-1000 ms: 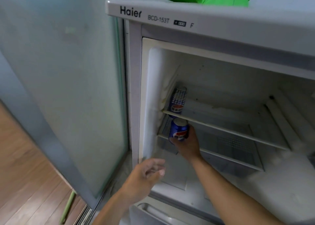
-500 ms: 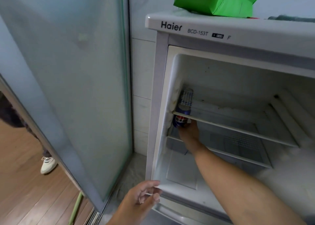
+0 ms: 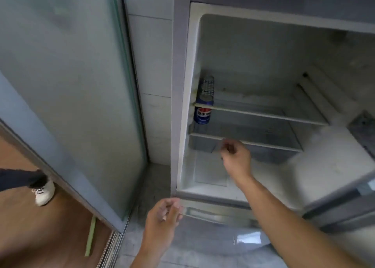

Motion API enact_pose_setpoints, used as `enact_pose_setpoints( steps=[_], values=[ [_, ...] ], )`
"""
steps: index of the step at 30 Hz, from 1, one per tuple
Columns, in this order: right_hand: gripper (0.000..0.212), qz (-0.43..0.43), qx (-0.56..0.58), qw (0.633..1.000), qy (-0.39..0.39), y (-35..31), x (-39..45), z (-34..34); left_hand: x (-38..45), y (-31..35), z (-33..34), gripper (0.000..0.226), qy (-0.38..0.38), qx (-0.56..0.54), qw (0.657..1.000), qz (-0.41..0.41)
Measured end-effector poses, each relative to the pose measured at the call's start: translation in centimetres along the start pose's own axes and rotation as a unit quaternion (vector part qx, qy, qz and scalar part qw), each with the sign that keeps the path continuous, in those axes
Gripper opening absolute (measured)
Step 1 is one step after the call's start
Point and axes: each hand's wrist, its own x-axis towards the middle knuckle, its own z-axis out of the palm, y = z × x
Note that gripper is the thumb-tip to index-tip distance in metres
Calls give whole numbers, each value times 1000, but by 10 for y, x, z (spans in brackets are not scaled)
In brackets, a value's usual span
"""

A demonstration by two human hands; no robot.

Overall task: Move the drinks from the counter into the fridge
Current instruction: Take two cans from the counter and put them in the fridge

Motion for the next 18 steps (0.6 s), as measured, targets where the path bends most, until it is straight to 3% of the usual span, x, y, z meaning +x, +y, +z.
enact_pose_setpoints(
  steps=[8,12,18],
  values=[
    [18,98,37,994,30,49,-87,-92,-23,-16,33,12,-12,43,999,-10],
    [13,123,36,988,85,82,-140,-157,-47,-23,74,16,-75,136,988,12],
    [14,210,46,960,181,137,-249,-267,-119,-61,148,11,-185,161,969,0]
  ],
)
